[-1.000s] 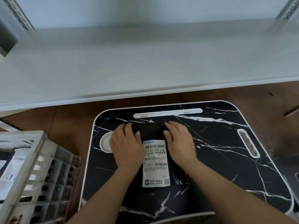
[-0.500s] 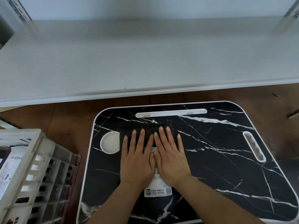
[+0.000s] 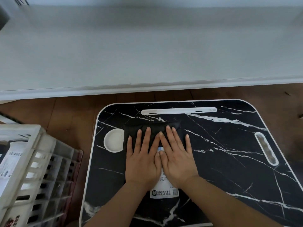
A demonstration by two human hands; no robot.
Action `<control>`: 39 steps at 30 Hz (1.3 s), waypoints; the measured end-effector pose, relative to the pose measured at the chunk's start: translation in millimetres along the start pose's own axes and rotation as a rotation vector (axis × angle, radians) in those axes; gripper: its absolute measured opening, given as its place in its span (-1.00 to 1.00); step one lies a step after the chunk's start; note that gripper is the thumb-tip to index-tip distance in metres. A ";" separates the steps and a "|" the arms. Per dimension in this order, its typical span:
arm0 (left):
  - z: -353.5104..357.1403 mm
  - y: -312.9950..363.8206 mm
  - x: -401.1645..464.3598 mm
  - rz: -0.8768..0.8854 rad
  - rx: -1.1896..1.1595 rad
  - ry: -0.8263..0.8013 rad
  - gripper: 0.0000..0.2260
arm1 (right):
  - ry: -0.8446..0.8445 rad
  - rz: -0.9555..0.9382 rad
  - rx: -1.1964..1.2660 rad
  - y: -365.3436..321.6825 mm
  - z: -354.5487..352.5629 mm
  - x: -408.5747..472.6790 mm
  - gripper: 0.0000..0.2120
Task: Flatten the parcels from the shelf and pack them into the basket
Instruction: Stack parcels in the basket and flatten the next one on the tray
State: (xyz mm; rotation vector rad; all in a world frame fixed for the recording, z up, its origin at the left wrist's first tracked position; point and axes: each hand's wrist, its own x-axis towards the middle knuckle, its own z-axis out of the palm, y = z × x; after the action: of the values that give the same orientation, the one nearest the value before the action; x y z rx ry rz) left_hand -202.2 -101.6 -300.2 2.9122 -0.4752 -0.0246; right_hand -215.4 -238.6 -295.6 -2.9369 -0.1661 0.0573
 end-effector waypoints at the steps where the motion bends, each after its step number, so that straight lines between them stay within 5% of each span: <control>1: 0.7 -0.2 -0.2 -0.002 -0.004 -0.001 -0.51 | -0.004 0.003 0.014 -0.3 -0.1 -0.1 -0.49; 12: 2.4 -1.3 1.1 -0.002 -0.015 -0.023 -0.51 | -0.055 -0.002 0.123 -1.7 -7.2 -0.2 -0.44; 17: 0.4 -0.8 -0.4 -0.043 -0.014 -0.029 -0.51 | 0.049 0.005 0.052 -1.4 -23.3 23.5 -0.50; 31: 2.0 -0.8 0.8 -0.061 -0.007 -0.040 -0.47 | -0.146 -0.048 0.154 -2.9 -17.2 43.3 -0.42; 39: -2.0 -0.8 0.7 -0.046 0.003 -0.050 -0.48 | -0.233 -0.010 0.035 7.3 -13.8 -42.5 -0.37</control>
State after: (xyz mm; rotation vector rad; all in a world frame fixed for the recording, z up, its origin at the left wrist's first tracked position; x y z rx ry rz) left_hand -201.3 -100.7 -298.4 2.9307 -0.4160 -0.1036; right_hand -256.1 -253.3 -282.4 -2.8872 -0.2112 0.3972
